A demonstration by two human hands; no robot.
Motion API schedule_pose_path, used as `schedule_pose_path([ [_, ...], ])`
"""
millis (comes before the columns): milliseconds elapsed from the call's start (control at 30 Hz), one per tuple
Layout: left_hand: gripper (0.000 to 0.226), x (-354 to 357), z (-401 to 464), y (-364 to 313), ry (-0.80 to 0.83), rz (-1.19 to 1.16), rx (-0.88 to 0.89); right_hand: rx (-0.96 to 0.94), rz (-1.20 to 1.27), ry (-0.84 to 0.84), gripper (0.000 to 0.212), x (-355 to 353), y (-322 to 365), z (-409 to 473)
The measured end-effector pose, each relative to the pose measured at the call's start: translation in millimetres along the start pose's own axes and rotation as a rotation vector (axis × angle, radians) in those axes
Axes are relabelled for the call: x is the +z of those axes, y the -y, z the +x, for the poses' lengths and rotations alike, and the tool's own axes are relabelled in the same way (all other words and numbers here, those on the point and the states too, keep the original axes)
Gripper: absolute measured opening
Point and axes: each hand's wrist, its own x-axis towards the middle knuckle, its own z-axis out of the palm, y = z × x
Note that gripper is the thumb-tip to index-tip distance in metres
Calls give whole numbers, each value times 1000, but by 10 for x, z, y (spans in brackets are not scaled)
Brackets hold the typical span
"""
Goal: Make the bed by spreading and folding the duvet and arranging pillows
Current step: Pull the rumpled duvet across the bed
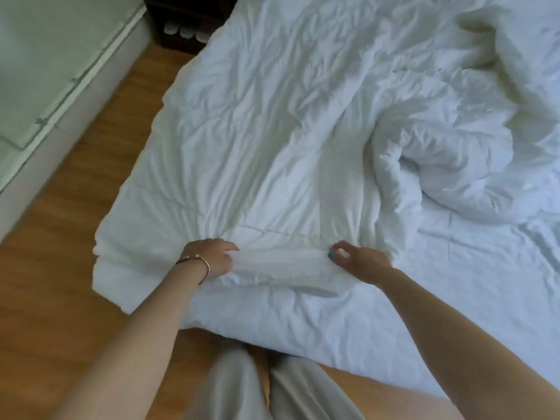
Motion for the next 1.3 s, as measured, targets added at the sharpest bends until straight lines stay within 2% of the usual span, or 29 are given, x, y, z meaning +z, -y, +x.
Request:
schedule_pose_path([
  [200,51,562,-459,182,166,85,-45,68,35,173,55,881,135,-617],
  [367,62,1100,-614,263,258,214,56,127,-8,181,60,1172,200,-830],
  [500,61,1263,-678,283,359,55,7,202,255,125,59,1391,219,-954],
  [600,51,1341,-701,58,339,55,47,230,396,112,56,1532,217,-1060],
  [700,43,1378,-682,-347,369,48,145,232,379,97,54,1512,84,-1178],
  [867,45,1342,-633,-1282,353,52,241,241,381,24,52,1294,-466,-1313],
  [1133,45,1414,-396,-3272,185,-153,361,250,305,-125,52,688,-2072,-1379],
  [1300,48,1473,-253,-4124,51,-302,345,197,296,-130,53,352,-2926,-1242],
])
